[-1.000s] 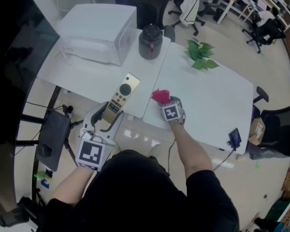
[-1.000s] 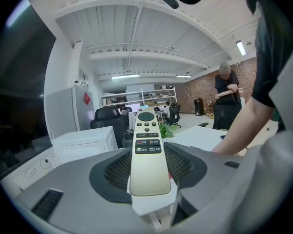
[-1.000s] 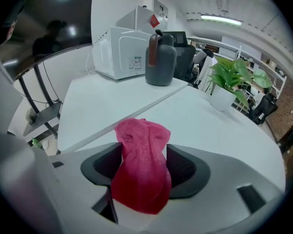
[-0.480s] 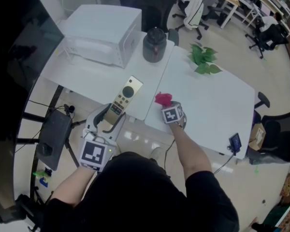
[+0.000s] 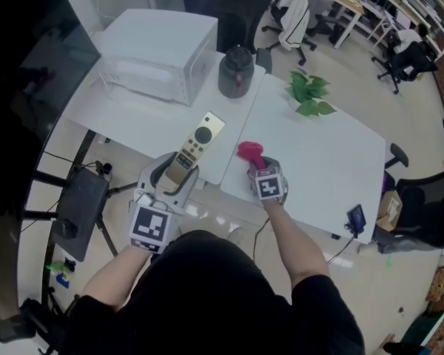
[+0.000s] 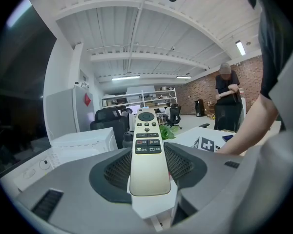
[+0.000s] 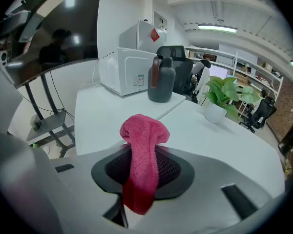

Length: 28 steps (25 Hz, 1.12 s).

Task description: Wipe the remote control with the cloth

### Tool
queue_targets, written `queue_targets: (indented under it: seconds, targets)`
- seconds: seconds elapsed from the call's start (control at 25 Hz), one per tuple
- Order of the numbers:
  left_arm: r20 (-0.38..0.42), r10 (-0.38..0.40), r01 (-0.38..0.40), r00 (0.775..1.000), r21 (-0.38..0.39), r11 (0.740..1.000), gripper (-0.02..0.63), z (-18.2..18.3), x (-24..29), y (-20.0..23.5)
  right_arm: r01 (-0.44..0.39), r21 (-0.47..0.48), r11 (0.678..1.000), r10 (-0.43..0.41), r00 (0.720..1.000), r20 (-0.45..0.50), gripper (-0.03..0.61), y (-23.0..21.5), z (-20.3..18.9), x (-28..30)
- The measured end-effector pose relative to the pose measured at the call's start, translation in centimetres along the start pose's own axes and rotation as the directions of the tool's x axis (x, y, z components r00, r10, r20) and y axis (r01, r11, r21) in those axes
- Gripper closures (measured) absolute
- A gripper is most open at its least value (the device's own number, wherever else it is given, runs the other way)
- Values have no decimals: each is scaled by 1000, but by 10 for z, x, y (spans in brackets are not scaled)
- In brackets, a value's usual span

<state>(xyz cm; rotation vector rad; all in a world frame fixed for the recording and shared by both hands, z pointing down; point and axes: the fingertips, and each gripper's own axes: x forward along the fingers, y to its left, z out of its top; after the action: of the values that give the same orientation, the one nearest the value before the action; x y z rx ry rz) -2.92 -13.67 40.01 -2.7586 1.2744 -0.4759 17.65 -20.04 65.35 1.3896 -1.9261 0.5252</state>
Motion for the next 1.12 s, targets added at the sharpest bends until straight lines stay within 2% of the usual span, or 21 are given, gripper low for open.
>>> queue_targets:
  seconds: [0.2, 0.32, 0.56, 0.72, 0.92, 1.12]
  targets:
    - [6, 12, -12, 1000, -5, 1000, 405, -4, 5, 4, -14, 13, 1000, 12, 992, 128, 471, 13, 29, -40]
    - [6, 27, -26, 1000, -28, 999, 405, -5, 7, 6, -25, 11, 1000, 23, 983, 183, 471, 26, 47, -67]
    - [3, 34, -34, 999, -23, 999, 405, -14, 15, 11, -60, 24, 998, 50, 958, 281, 472, 54, 75, -122]
    - [-4, 51, -52, 999, -46, 998, 405, -16, 15, 14, -76, 8, 997, 70, 945, 318, 472, 72, 82, -148]
    - [-8, 50, -51, 999, -29, 998, 405, -19, 17, 14, -84, -18, 996, 85, 938, 335, 472, 79, 87, -165]
    - [-17, 65, -66, 998, -31, 997, 405, -21, 18, 17, -93, -28, 995, 97, 919, 383, 472, 86, 101, -182]
